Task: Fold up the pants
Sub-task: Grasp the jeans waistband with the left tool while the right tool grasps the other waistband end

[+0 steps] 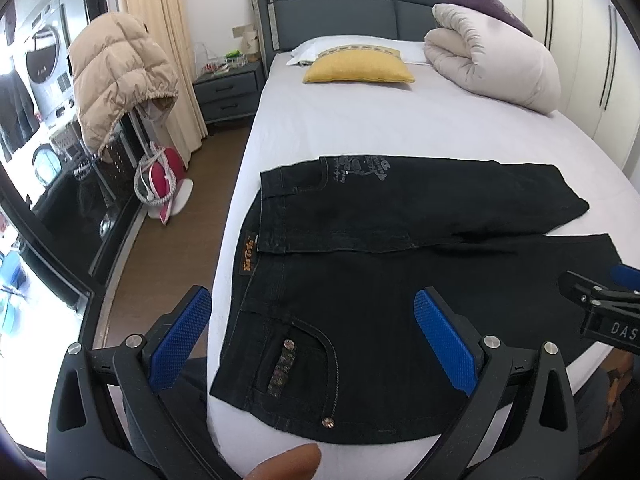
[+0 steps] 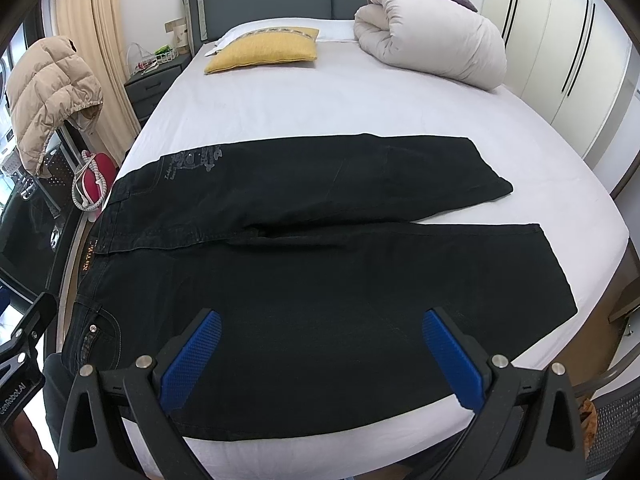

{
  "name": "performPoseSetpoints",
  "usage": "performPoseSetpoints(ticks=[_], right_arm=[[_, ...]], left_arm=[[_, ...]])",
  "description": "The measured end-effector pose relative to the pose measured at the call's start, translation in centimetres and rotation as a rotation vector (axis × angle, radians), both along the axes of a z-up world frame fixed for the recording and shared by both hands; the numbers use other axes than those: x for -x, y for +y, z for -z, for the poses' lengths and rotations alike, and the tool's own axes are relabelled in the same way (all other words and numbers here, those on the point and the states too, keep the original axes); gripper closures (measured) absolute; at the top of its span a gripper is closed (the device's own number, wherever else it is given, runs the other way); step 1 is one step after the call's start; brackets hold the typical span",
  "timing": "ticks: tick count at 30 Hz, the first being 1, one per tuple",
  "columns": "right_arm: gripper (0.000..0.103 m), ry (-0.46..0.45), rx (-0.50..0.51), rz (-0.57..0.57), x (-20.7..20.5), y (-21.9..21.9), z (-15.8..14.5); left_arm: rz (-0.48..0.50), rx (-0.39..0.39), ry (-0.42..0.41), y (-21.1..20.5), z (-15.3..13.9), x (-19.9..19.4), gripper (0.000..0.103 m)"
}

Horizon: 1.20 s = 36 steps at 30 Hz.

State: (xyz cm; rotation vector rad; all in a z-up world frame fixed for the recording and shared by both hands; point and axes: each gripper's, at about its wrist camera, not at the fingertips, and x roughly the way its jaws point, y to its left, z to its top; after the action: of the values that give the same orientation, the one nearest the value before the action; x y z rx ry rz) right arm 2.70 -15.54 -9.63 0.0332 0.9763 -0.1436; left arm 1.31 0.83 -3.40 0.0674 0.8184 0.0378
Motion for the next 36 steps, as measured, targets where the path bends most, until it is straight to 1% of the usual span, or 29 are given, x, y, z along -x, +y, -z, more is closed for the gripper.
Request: performPoseSetpoints(ticks=[2, 3, 4, 6, 8, 12, 15, 16, 17, 19, 20, 21, 23, 24, 27, 29, 30, 33, 36], right_arm=[[0.000, 0.002, -0.004, -0.008, -0.3, 0.0, 0.1], [0.000, 0.001, -0.007, -0.015, -0.5, -0.1, 0.2], [0.000, -0.001, -0.011, -0.023, -0.7, -0.1, 0.3], [0.000, -0.010, -0.030, -0.052, -1.4, -0.3, 0.4], [0.000, -0.027, -0.052, -0.092, -2.3, -0.5, 0.4], [0.000, -0.086, -0.091, -0.178, -4.8, -1.5, 0.1], [0.000, -0.126, -0.100, -0.245, -7.4, -2.6, -0.3], [0.000, -0.133, -0.102, -0.261, -8.0, -2.8, -0.4], [0.000, -0.140, -0.101, -0.287, -9.0, -3.1, -0.5], [0.000, -0.150, -0.091, -0.330, -10.8, -3.3, -0.4], [0.000, -0.155, -0.082, -0.363, -11.9, -3.3, -0.3], [0.000, -0.156, -0.074, -0.393, -12.8, -3.2, -0.2], [0.000, -0.154, -0.056, -0.465, -14.8, -3.0, 0.2], [0.001, -0.146, -0.052, -0.514, -15.8, -2.7, 0.6], [0.010, -0.103, -0.057, -0.651, -19.0, -2.2, 1.7], [0.018, -0.059, -0.073, -0.712, -21.2, -2.0, 2.5], [0.020, -0.043, -0.088, -0.739, -22.3, -2.1, 2.8], [0.021, 0.003, -0.113, -0.795, -25.3, -2.0, 3.9], [0.022, 0.013, -0.151, -0.846, -27.3, -1.5, 4.5]], left_arm=[[0.016, -0.044, -0.020, -0.2, 0.1, -0.2, 0.000], [0.026, -0.093, -0.029, -0.5, 0.2, -0.5, 0.000], [0.043, -0.126, -0.034, -0.7, 0.2, -0.8, 0.000], [0.085, -0.156, -0.048, -0.8, 0.3, -1.7, 0.000], [0.115, -0.192, -0.057, -0.8, 0.5, -3.1, 0.000], [0.186, -0.260, -0.024, -0.8, 1.6, -7.1, 0.000], [0.199, -0.343, -0.061, -0.6, 2.6, -9.8, 0.000], [0.190, -0.360, -0.042, -0.4, 3.1, -10.8, 0.000], [0.164, -0.371, 0.006, -0.1, 3.7, -12.3, 0.000], [0.121, -0.338, 0.079, 0.9, 4.6, -15.1, 0.000], [0.117, -0.320, 0.083, 1.3, 5.0, -16.0, 0.000], [0.129, -0.305, 0.079, 1.8, 5.4, -17.9, 0.000], [0.159, -0.308, 0.084, 2.1, 6.4, -20.6, 0.000], [0.191, -0.293, 0.095, 2.3, 6.8, -22.6, 0.000], [0.316, -0.208, 0.143, 3.2, 8.3, -28.8, 0.000], [0.374, -0.198, 0.173, 3.1, 8.8, -32.0, 0.000], [0.424, -0.172, 0.207, 3.1, 9.4, -33.9, 0.000], [0.524, -0.105, 0.284, 3.2, 10.8, -38.5, 0.000], [0.589, -0.115, 0.334, 3.0, 12.5, -41.5, 0.000]])
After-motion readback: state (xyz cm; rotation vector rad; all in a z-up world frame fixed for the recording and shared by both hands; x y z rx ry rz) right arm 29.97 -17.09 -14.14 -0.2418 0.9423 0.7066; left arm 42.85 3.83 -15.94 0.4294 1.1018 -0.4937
